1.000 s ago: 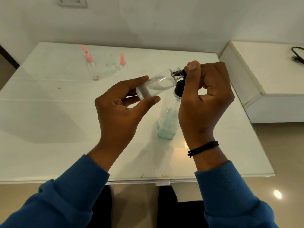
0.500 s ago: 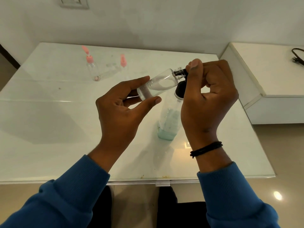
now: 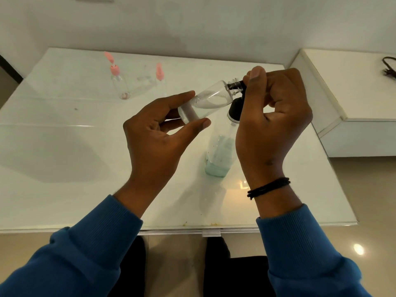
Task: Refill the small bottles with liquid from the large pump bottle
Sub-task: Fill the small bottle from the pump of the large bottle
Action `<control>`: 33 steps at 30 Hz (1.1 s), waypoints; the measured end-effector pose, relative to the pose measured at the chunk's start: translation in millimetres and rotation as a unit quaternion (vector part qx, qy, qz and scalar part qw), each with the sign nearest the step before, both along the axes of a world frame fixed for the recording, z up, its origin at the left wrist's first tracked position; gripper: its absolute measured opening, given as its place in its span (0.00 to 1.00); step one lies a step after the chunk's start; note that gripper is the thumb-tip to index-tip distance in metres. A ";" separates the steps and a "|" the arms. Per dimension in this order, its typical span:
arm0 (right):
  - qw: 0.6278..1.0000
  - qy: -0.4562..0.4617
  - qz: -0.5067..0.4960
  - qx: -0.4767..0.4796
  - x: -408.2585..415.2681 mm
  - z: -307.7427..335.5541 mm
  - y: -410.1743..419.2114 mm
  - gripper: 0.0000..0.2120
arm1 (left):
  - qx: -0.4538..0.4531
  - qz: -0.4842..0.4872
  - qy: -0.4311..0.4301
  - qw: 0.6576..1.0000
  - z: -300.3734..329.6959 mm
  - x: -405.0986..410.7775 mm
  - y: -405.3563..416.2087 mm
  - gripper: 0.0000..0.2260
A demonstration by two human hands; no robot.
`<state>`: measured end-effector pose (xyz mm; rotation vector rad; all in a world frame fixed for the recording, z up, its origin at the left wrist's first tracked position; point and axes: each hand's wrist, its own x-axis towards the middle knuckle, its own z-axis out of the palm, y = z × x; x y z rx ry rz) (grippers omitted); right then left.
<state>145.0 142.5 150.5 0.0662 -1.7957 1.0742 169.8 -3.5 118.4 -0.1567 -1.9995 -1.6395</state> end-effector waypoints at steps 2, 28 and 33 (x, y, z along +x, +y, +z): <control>1.000 -0.002 0.004 -0.003 -0.2 -3.2 -0.6 0.13 | -0.003 0.002 0.000 1.000 -0.9 0.4 0.0 0.21; 1.000 -0.003 0.009 0.005 -0.2 -4.4 1.7 0.14 | -0.001 -0.008 0.005 1.000 -2.3 -0.1 -0.4 0.21; 1.000 0.010 0.001 0.010 -1.7 0.7 1.6 0.14 | 0.004 -0.011 0.003 1.000 -0.3 0.0 0.7 0.21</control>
